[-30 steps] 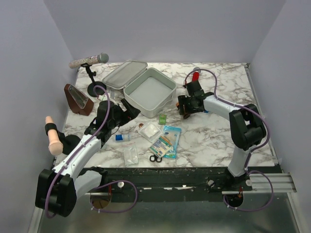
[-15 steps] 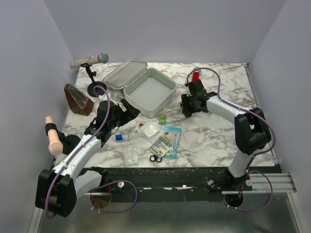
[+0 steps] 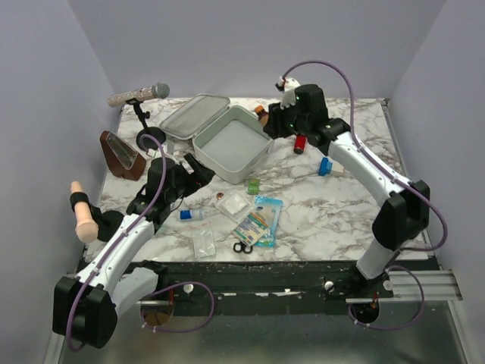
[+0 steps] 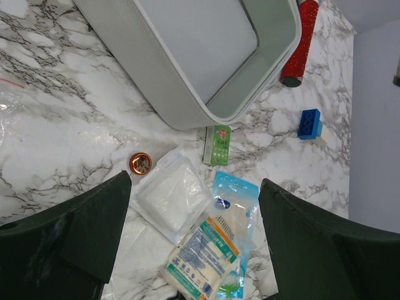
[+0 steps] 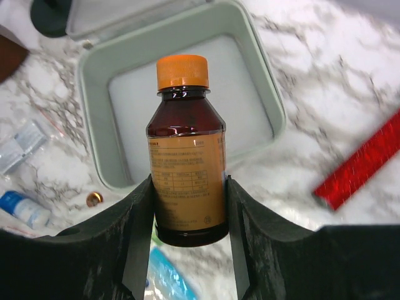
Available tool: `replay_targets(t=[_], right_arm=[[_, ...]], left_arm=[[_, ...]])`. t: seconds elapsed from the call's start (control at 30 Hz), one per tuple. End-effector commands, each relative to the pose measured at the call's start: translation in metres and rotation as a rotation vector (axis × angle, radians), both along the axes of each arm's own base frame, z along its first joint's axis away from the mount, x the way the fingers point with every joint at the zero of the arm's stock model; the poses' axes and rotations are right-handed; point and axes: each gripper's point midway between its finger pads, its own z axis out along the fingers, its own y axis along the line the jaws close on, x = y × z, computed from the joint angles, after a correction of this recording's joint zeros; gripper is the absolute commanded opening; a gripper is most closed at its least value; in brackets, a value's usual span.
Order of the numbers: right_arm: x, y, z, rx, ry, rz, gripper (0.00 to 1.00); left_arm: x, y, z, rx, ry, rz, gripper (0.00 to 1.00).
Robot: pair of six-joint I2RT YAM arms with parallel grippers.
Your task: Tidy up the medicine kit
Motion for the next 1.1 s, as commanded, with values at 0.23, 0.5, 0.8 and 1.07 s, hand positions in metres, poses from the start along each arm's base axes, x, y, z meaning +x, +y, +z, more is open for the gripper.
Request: replay_targets(t=[0.23,0.5,0.8,1.07], right_arm=[[0.092,0.076,-0.038,-0.082,-0.054,0.238,0.38],[0.124,0.091,-0.07,-0.097,-0.056,0.233,0.38],[0.123,0.084,-0.126,-0.171,0.038,0.235,0.41],[0.125,0.077,-0.148,-0.193,0.092,0.18,0.41]], left_arm=[[-0.003,0.015,0.01,0.061,-0.007,0.048,0.94],[-0.005,0.017,-0.001,0.105,0.033,0.033,0.94],[0.002,0.013,0.0,0.115,0.04,0.013,0.94],[0.001,0.011,-0.009,0.089,0.057,0.023,0.94]])
